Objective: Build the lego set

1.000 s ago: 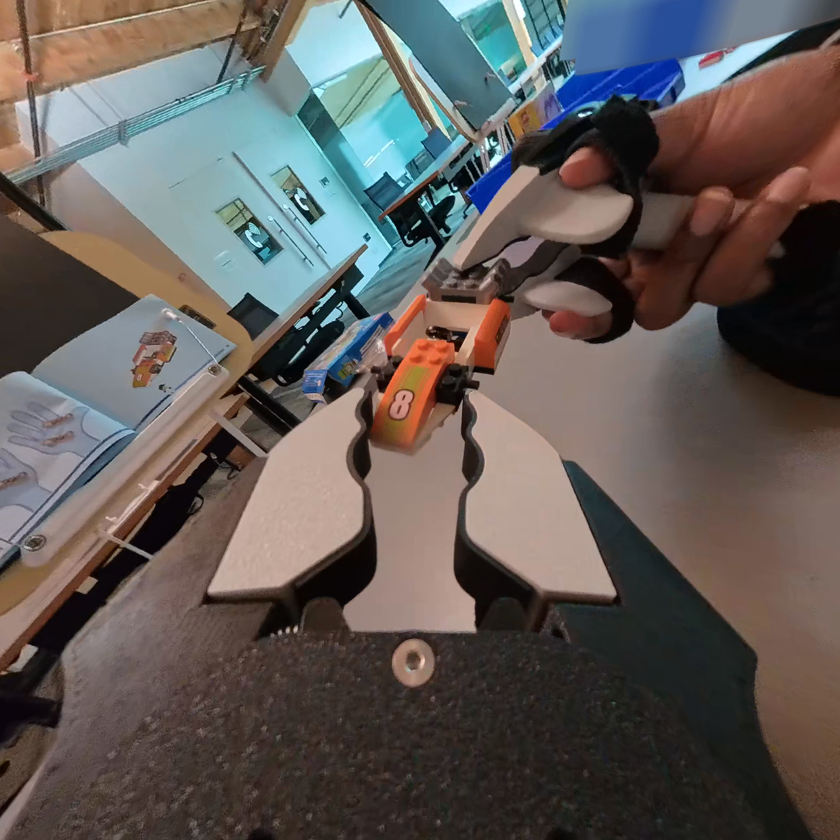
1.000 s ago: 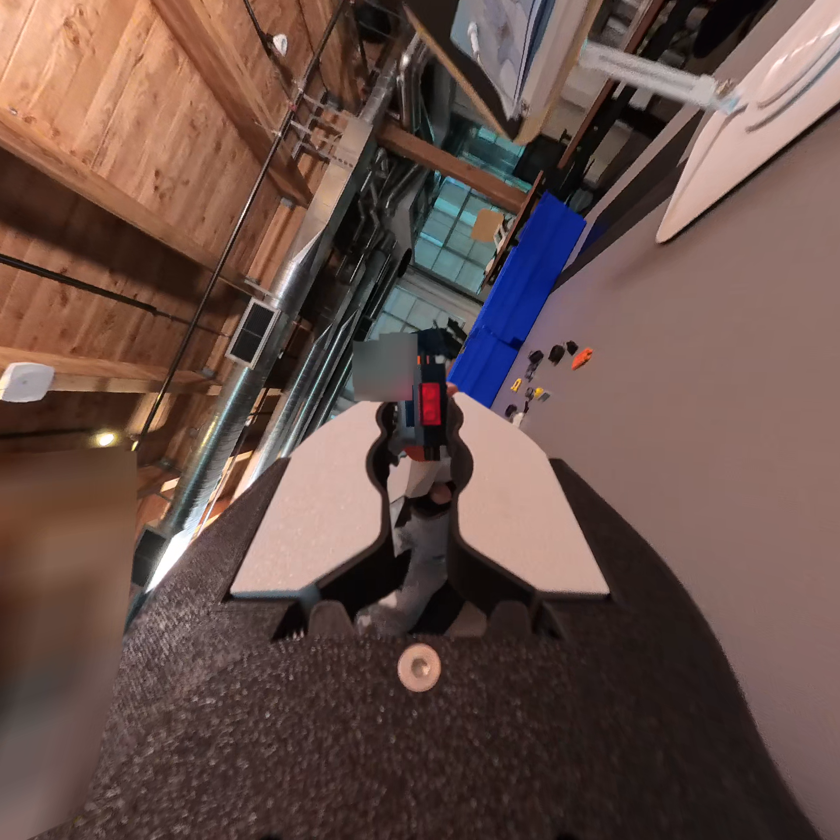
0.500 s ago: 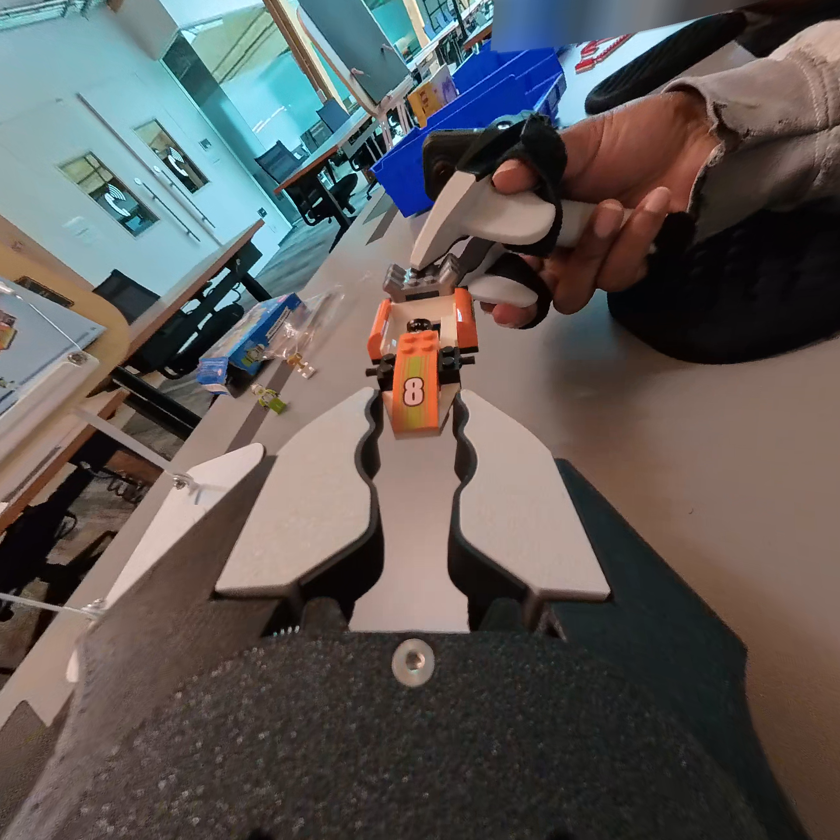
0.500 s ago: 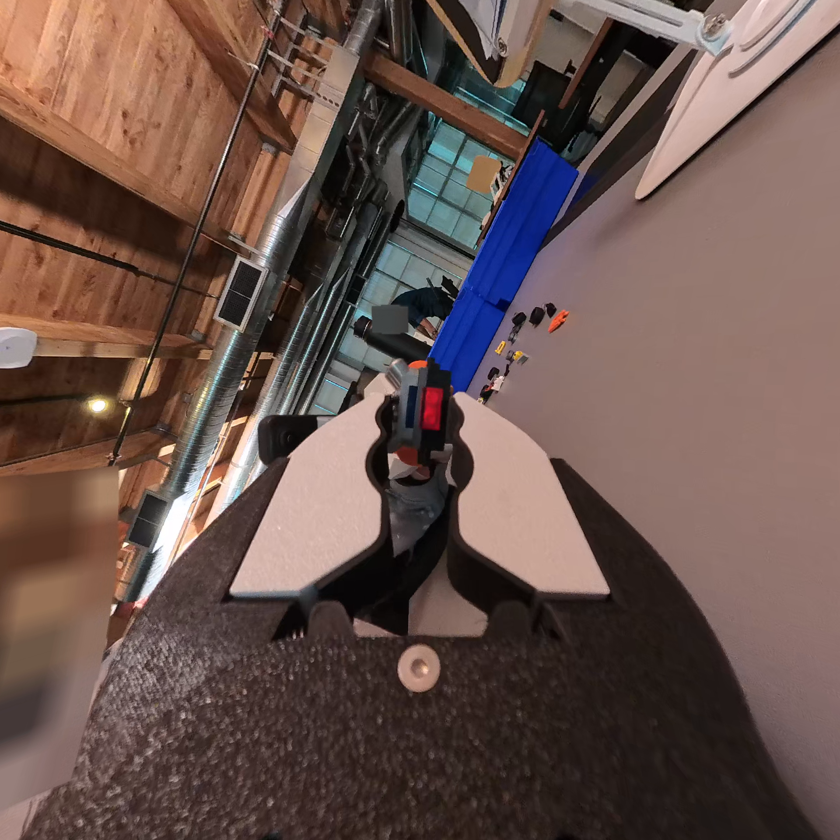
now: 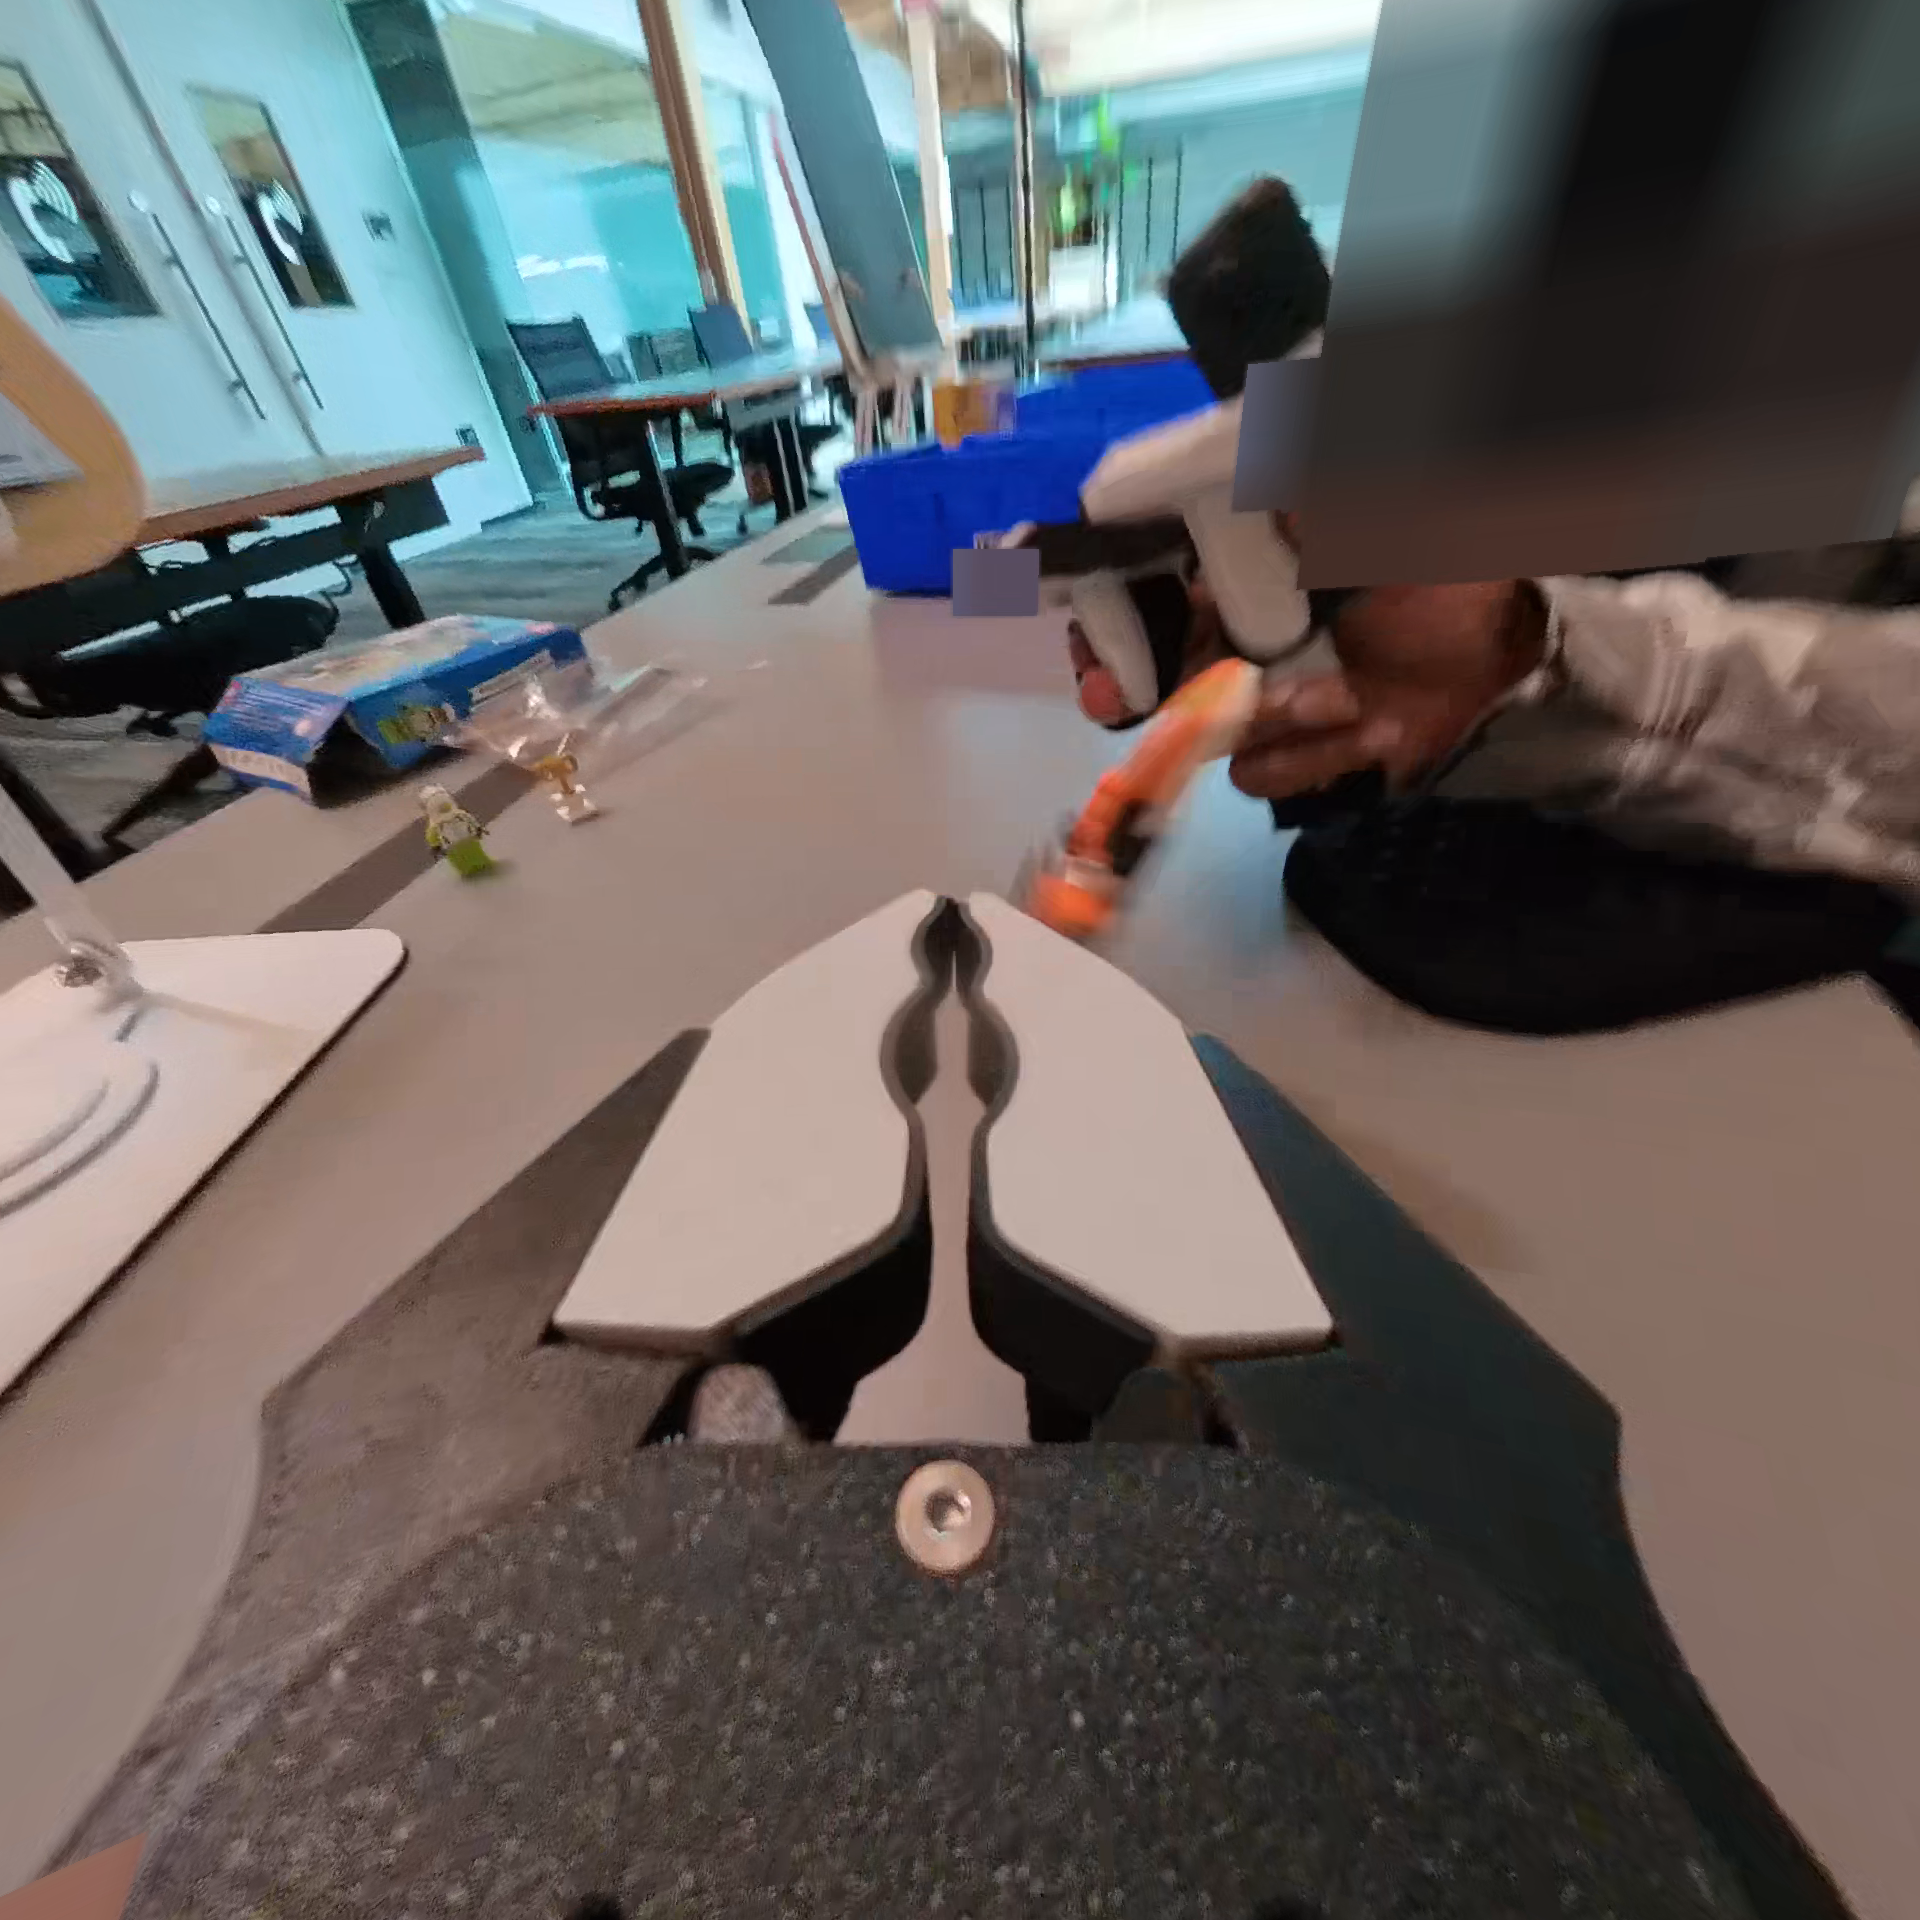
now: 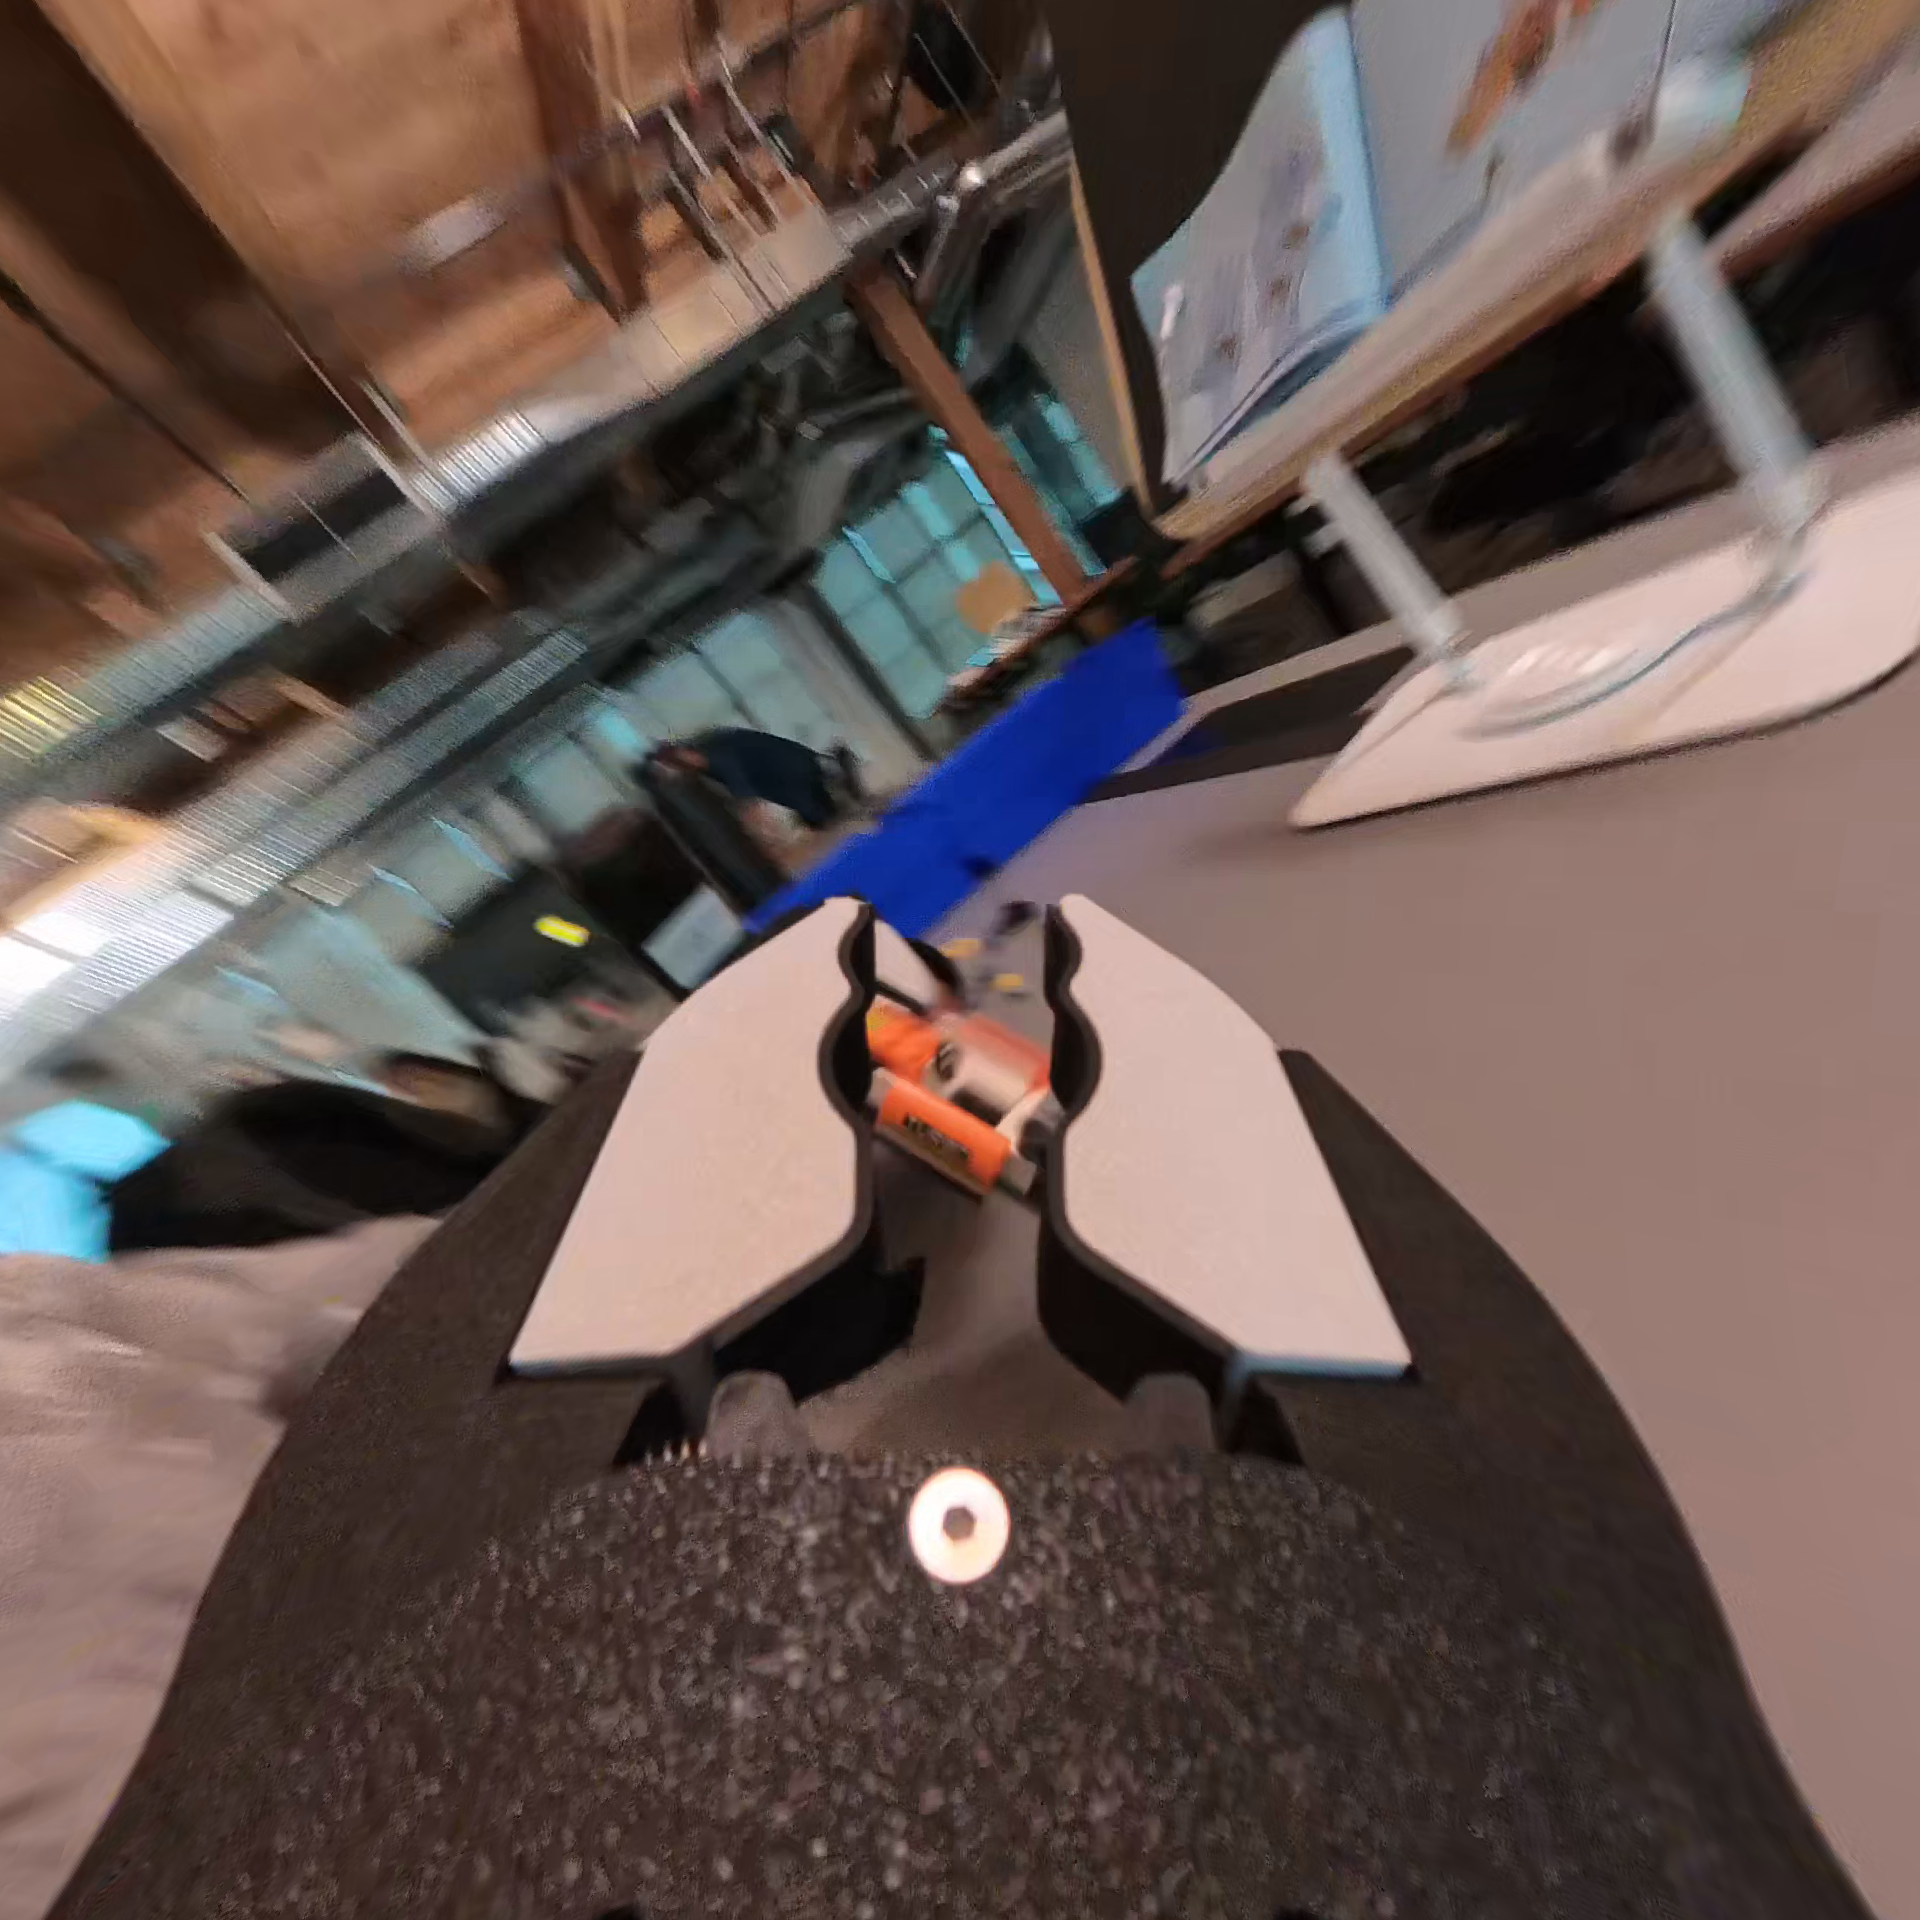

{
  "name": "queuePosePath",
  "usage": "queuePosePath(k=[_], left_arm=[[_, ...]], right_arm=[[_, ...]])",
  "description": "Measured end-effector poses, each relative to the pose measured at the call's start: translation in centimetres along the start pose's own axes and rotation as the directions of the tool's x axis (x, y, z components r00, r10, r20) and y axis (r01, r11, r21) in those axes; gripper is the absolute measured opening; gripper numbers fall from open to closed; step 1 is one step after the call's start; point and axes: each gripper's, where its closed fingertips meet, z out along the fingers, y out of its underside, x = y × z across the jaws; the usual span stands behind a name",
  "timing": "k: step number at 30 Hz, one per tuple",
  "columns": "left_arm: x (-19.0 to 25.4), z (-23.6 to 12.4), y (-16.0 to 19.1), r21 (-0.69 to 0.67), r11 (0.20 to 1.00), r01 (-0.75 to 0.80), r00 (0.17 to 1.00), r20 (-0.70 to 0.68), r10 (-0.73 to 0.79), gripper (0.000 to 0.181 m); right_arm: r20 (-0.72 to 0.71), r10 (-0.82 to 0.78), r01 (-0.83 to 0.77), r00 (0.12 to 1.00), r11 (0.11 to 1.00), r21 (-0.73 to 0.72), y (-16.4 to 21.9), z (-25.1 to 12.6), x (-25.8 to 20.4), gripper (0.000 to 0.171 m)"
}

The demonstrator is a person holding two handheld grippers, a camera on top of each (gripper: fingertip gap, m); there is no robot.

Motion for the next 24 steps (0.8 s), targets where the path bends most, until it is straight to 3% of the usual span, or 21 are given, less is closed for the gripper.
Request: queuePosePath(k=[3,7,16,20,24], left_arm=[[-1.7,-0.7,0.0,0.008,0.994,0.113,0.993,0.016,-0.113,0.000],[-2.8,-0.8,1.5,-0.071,0.993,0.099,0.994,0.063,-0.094,0.000],[-1.0,0.3,2.5,-0.167,0.986,0.006,0.999,0.033,-0.001,0.000],[-0.5,0.5,2.9,-0.191,0.982,-0.016,0.999,0.040,0.024,0.005],[-0.5,0.9,3.2,-0.210,0.977,-0.020,0.998,0.052,0.032,0.010]], right_arm=[[-0.141,-0.328,0.309,0.934,0.940,-0.142,1.3,0.2,0.9,0.030],[-0.135,-0.441,0.378,0.887,0.862,-0.336,4.7,1.2,1.9,0.031],[-0.165,-0.445,0.375,0.880,0.865,-0.334,4.0,0.7,2.0,0.030],[-0.289,-0.476,0.283,0.831,0.807,-0.518,4.6,-1.9,3.4,0.030],[-0.341,-0.529,0.144,0.777,0.677,-0.722,7.2,-5.5,2.3,0.049]])
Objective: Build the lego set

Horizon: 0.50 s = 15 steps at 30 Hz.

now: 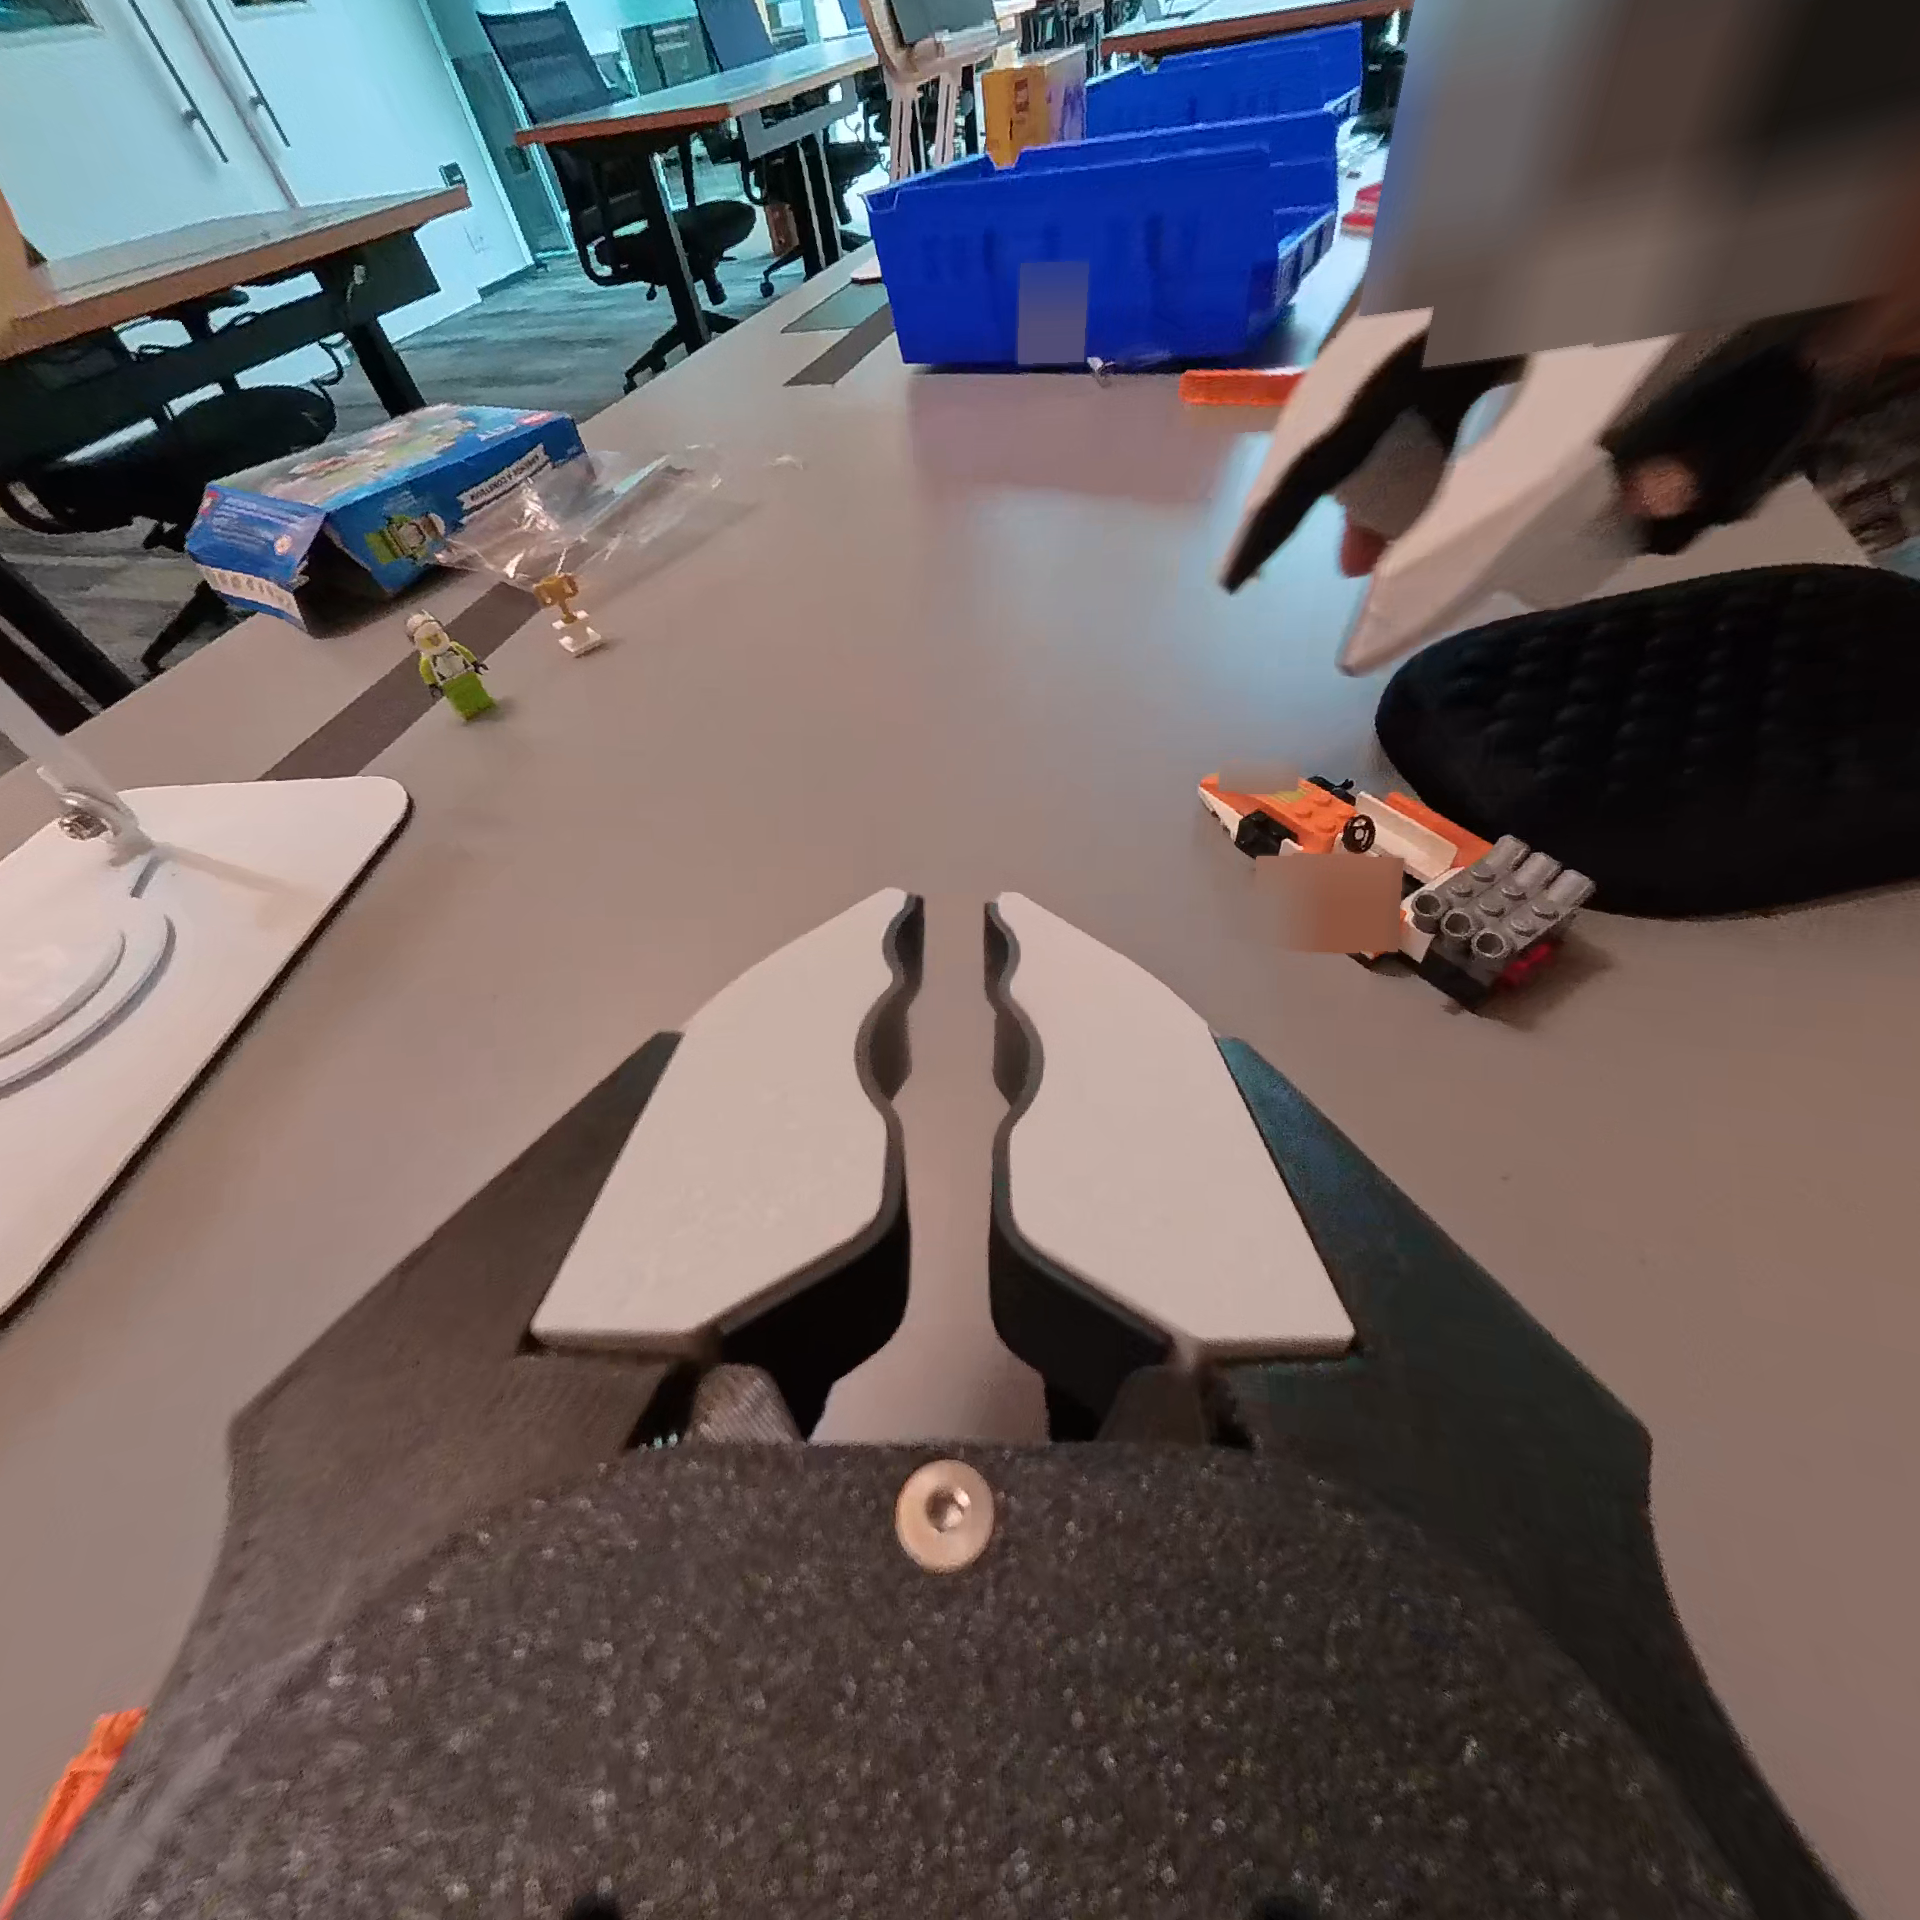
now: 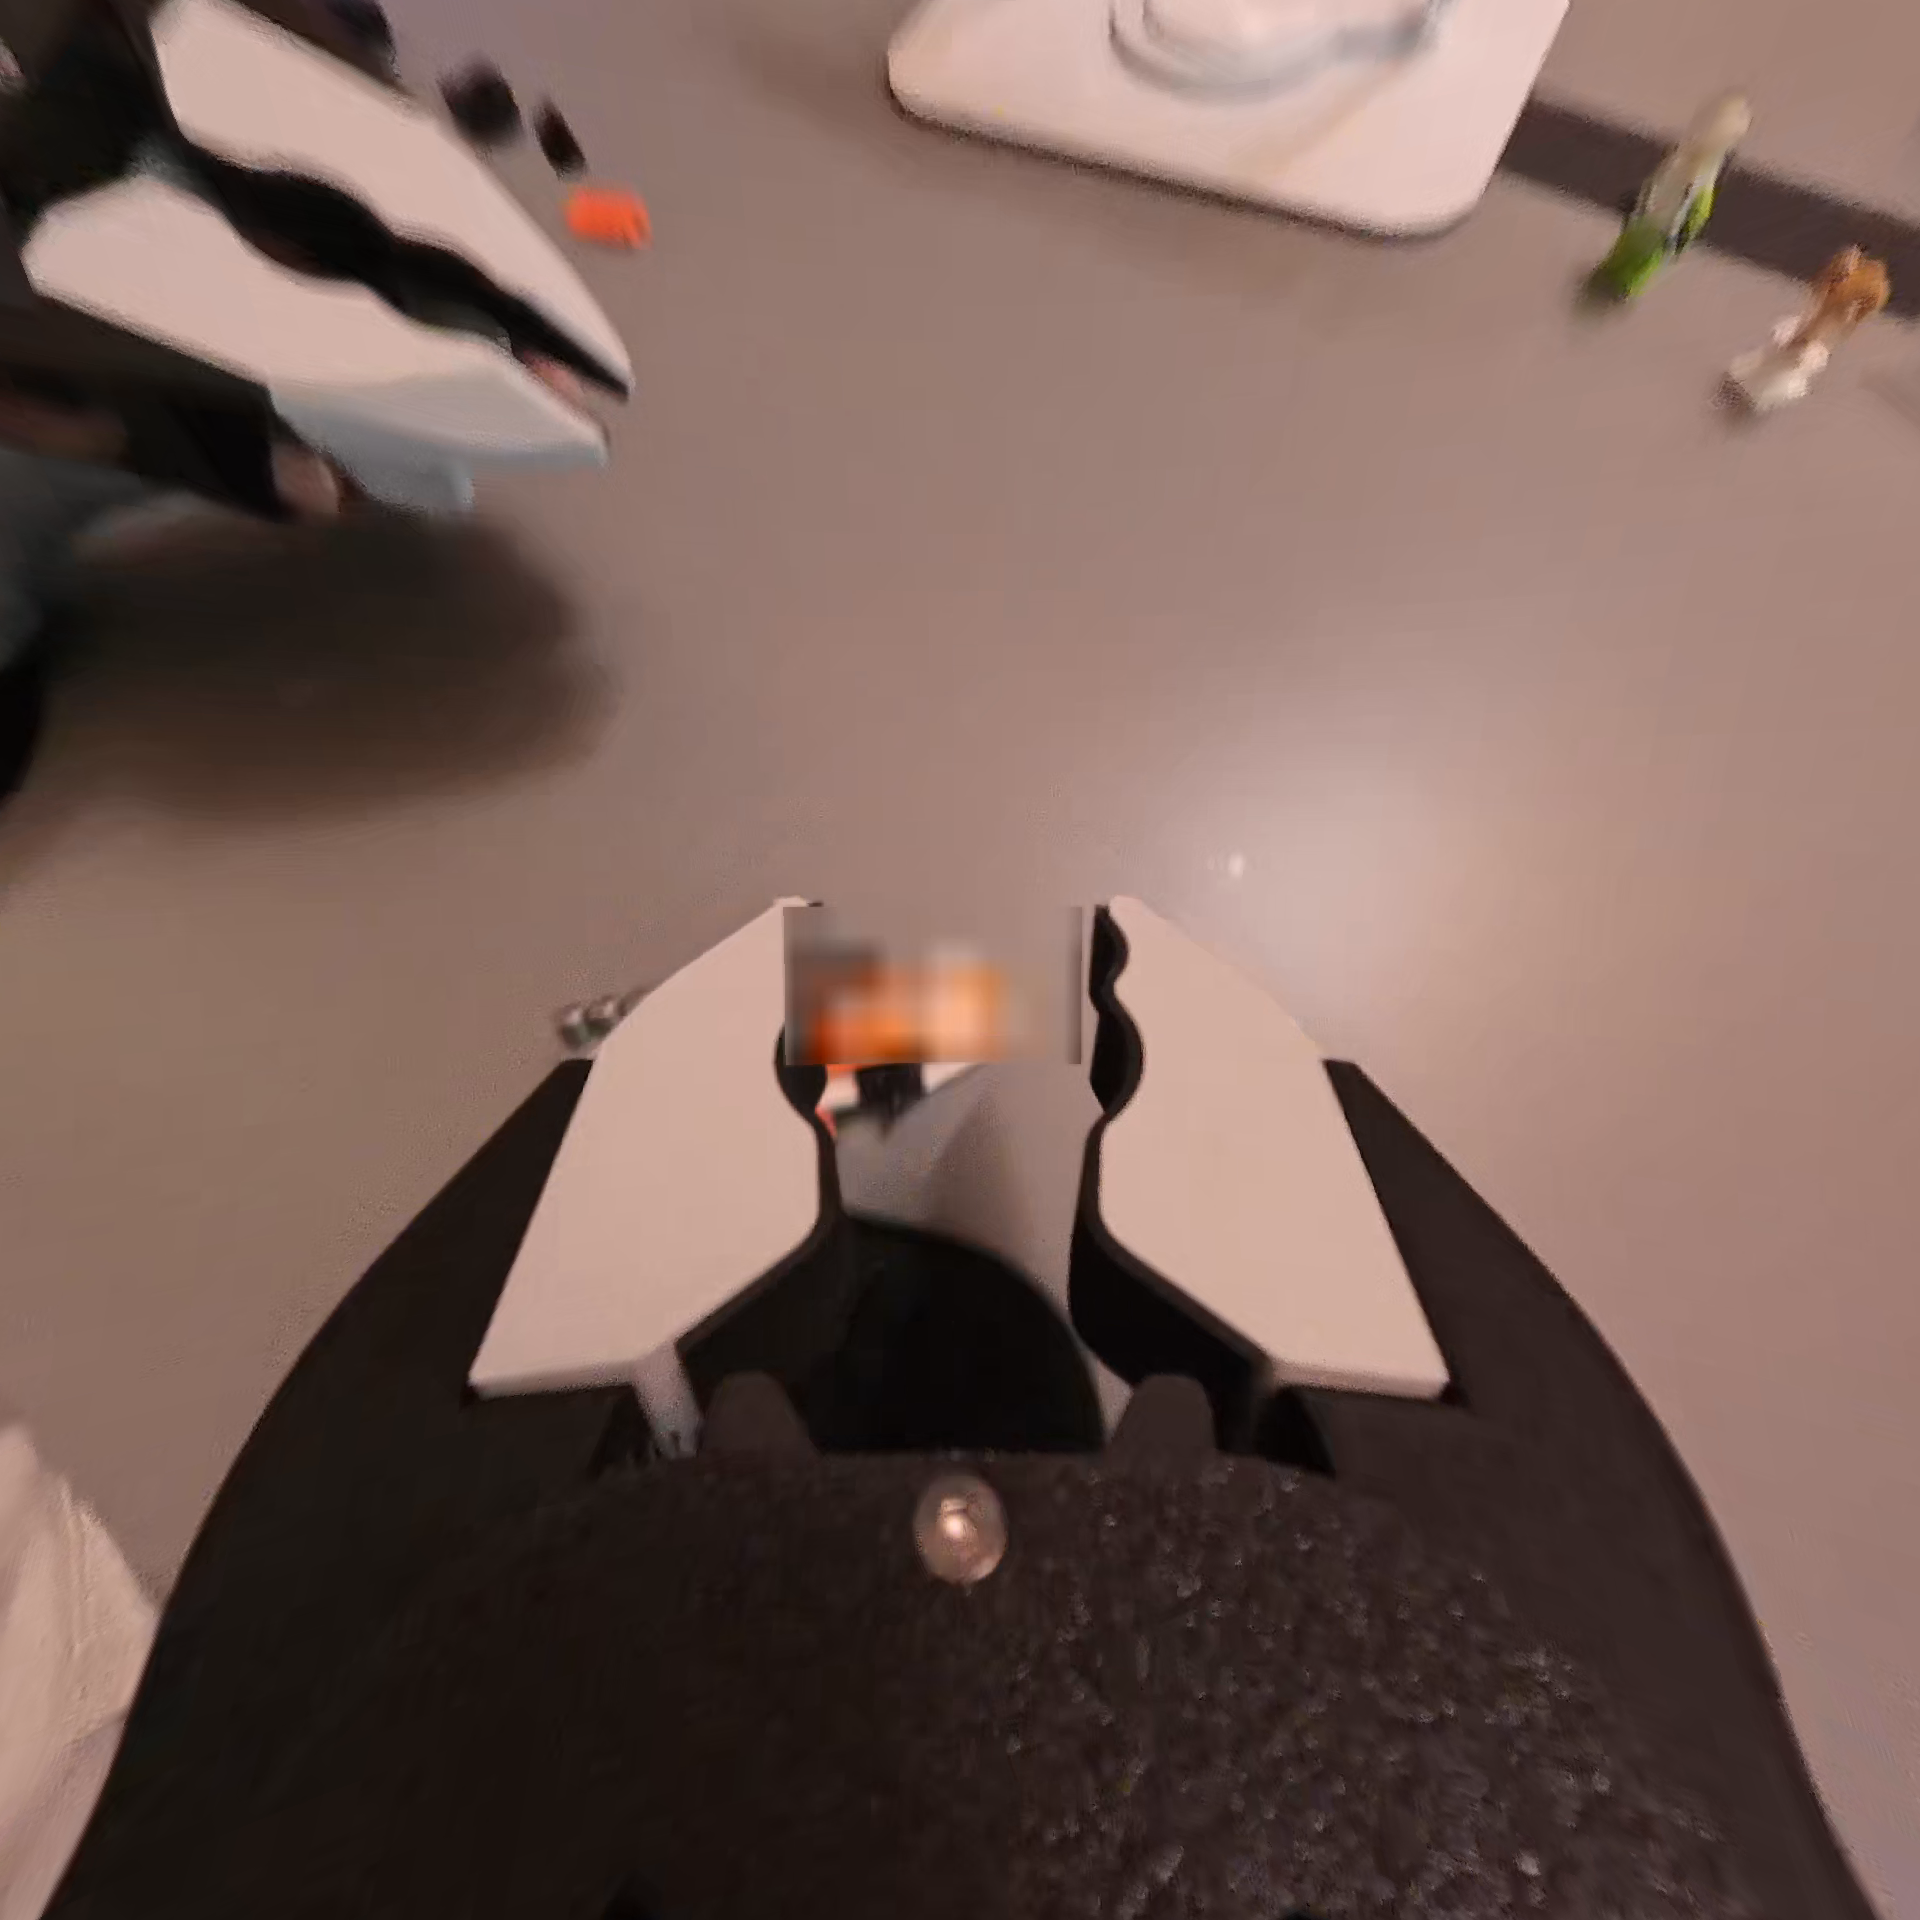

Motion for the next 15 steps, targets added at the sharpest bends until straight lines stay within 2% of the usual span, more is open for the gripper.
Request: queuePosePath(k=[2,5,8,11,15], left_arm=[[0.1,0.3,0.3,-0.019,1.000,-0.010,1.000,0.003,0.010,0.012],[0.3,0.4,0.6,-0.037,0.999,-0.028,1.000,0.003,0.028,0.012],[0.4,0.2,0.6,-0.038,0.998,-0.043,0.999,0.015,0.044,0.010],[0.3,0.1,0.4,-0.038,0.998,-0.052,0.998,0.019,0.053,0.009],[0.0,0.0,0.6,-0.049,0.997,-0.053,0.998,0.028,0.055,0.008]], right_arm=[[0.001,0.027,-0.027,1.000,0.998,-0.048,1.2,-0.4,-1.4,0.050],[-0.045,0.071,-0.077,0.996,0.988,-0.131,2.9,0.1,-1.2,0.052],[-0.014,0.147,-0.147,0.989,0.970,-0.194,3.7,1.2,-1.5,0.059],[-0.012,0.129,-0.127,0.992,0.954,-0.271,4.6,2.2,-2.1,0.063],[-0.066,0.046,-0.065,0.997,0.940,-0.334,5.1,3.0,-1.6,0.051]])
